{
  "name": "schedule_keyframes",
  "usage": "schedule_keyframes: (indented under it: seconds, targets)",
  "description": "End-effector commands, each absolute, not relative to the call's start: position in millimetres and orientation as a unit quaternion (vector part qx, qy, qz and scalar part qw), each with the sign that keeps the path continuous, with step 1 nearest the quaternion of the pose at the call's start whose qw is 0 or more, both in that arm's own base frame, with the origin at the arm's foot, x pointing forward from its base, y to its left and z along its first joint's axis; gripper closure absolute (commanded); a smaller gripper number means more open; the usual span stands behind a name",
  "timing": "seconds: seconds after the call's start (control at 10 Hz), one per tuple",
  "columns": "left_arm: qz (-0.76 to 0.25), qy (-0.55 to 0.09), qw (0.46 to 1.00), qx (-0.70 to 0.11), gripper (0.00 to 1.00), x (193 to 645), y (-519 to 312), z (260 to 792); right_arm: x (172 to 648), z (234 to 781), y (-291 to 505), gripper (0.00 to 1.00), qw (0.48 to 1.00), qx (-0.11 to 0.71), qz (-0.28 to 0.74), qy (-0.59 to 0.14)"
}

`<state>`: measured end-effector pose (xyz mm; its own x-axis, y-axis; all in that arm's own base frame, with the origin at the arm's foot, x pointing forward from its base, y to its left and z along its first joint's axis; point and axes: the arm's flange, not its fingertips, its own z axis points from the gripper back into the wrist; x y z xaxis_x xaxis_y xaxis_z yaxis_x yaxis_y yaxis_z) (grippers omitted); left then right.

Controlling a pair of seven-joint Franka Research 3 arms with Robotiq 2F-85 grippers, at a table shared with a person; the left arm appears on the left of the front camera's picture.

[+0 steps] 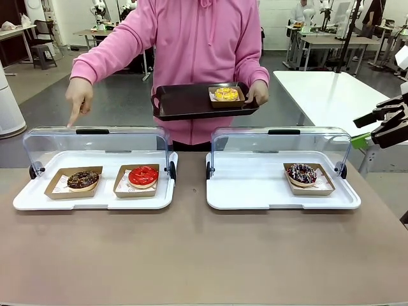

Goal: Provide the desired donut to the person.
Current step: Pick up and lift the Paper togo box containing the Donut pointed at by the person.

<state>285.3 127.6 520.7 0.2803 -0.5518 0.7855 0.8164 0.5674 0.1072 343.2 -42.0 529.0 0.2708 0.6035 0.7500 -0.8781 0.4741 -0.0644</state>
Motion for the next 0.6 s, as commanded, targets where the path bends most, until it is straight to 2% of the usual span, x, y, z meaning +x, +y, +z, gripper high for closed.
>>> schedule_keyframes:
  seconds: [0.0, 0.3, 0.4, 0.5]
  targets:
    - [-0.443, -0.417, 0.776, -0.165, 0.0, 285, 130, 520, 343, 528, -42, 0.0, 0.774, 0.184, 0.48, -0.369]
    - [-0.436, -0.412, 0.784, -0.161, 0.0, 285, 128, 521, 343, 528, -42, 0.0, 0.774, 0.184, 0.48, -0.369]
    - [-0.442, -0.412, 0.785, -0.137, 0.0, 308, 112, 506, 343, 528, -42, 0.0, 0.774, 0.184, 0.48, -0.369]
    - [-0.478, -0.382, 0.784, -0.105, 0.0, 320, 97, 494, 343, 528, -42, 0.0, 0.774, 0.184, 0.48, -0.369]
